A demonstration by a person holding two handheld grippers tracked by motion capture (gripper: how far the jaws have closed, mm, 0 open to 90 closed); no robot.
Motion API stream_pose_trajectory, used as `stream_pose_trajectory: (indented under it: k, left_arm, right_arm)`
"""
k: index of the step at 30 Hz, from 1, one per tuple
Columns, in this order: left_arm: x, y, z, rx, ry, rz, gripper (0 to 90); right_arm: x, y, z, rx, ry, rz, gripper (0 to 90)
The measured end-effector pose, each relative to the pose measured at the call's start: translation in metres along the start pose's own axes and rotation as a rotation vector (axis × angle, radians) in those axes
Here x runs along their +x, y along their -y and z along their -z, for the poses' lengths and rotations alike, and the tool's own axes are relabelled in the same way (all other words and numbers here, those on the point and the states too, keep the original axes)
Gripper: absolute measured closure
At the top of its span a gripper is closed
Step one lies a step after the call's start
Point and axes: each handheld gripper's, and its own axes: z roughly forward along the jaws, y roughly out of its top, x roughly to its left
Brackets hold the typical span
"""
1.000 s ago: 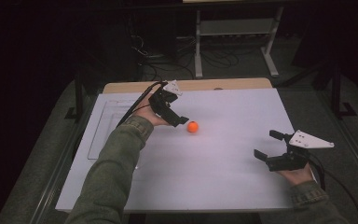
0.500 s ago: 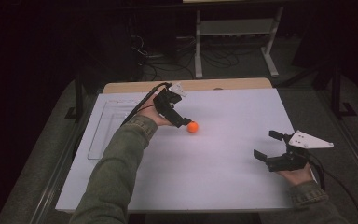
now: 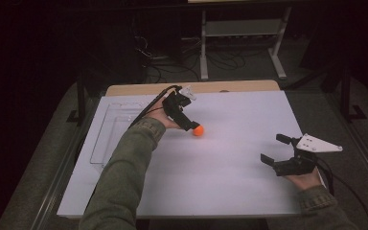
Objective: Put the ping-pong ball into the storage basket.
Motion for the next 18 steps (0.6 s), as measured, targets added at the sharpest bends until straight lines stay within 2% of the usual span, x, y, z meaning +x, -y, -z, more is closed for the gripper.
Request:
stream_pose_trajectory:
  k: [7,18]
  left_arm:
    - [0.000,-0.005,-0.009,0.015,0.019,-0.021,0.0]
    - [0.004,-0.002,-0.022,0.059,0.026,-0.020,0.0]
  right_arm:
    - [0.000,0.000,-0.001,0.001,-0.003,0.001,0.0]
    - [0.000,0.000,-0.001,-0.001,-0.005,0.002,0.0]
